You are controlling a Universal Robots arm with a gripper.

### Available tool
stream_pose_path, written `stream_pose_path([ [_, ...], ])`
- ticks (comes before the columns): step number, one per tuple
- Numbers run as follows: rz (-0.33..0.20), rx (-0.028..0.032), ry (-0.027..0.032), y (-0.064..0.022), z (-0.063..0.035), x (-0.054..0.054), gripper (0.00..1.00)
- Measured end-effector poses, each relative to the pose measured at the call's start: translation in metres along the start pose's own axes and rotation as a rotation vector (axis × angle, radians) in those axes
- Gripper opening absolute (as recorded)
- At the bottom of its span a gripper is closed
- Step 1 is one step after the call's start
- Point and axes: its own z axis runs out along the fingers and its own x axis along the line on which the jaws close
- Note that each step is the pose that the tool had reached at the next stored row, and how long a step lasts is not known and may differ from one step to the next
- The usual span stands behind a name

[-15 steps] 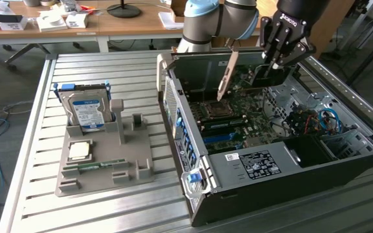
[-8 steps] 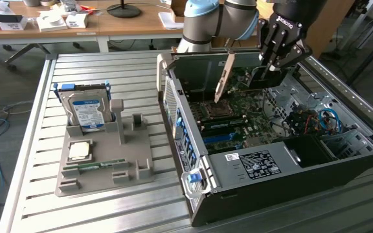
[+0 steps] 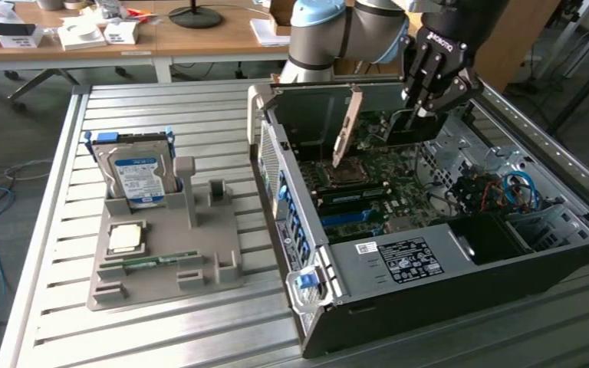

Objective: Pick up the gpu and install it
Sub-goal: 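Insert the gpu into the slot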

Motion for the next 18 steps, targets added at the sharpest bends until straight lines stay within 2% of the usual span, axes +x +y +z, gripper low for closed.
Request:
stream_pose_path([
  [8, -0.006, 0.0143, 0.0013, 0.0115, 0.0098, -0.001, 0.26],
  [18, -0.007, 0.0156, 0.0016, 0.0121, 0.0197, -0.001, 0.26],
])
